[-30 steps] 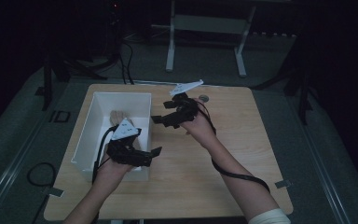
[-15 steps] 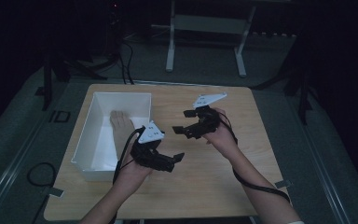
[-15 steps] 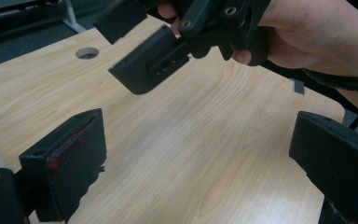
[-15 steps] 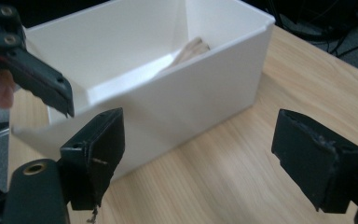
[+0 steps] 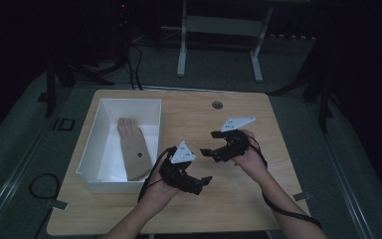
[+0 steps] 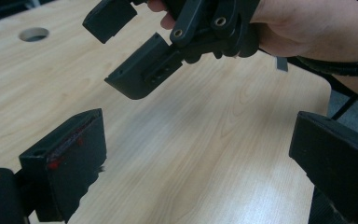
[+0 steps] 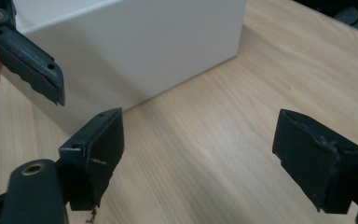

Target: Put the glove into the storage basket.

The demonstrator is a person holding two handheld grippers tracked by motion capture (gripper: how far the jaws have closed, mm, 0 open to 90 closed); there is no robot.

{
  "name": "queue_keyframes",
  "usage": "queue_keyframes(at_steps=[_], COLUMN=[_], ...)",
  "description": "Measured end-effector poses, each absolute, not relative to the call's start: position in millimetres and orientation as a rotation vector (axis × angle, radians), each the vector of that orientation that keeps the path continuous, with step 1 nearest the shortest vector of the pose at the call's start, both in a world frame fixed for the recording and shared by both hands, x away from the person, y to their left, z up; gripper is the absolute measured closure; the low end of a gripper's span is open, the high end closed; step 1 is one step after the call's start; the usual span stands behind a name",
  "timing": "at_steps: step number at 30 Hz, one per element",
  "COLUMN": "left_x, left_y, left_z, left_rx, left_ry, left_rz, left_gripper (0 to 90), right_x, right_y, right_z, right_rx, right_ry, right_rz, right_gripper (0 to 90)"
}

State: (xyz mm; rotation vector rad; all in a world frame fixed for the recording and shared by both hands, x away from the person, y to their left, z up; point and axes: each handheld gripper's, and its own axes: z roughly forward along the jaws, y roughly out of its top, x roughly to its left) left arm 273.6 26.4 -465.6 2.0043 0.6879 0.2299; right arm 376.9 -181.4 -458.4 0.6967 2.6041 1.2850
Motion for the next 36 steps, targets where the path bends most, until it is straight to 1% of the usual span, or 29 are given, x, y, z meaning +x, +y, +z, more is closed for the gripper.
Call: queue_keyframes(at_steps=[9,14,20,25,27,29,36], left_x=[275,276,277,277,274,273,268], left_y=[8,-3,-11,-14,-15,-16,-18], left_z=[-488,-508,-527,-536,-542,-546,-556], left_rx=[2.038,2.047,2.064,2.066,2.067,2.067,2.086], left_ry=[0.643,0.593,0.589,0.593,0.583,0.577,0.555], left_rz=[0.198,0.142,0.116,0.112,0.147,0.147,0.164], left_gripper=[4.4,4.4,4.4,4.4,4.5,4.5,4.5], right_x=[371,370,368,365,362,359,348], right_y=[-203,-215,-226,-235,-238,-241,-257], right_z=[-489,-508,-526,-536,-540,-544,-547], right_rx=[0.755,0.771,0.801,0.816,0.823,0.803,0.795], right_ry=[2.601,2.6,2.605,2.6,2.612,2.616,2.563], right_rz=[1.284,1.322,1.296,1.265,1.251,1.235,1.202], right_gripper=[15.6,15.6,15.6,15.6,15.8,15.3,13.2])
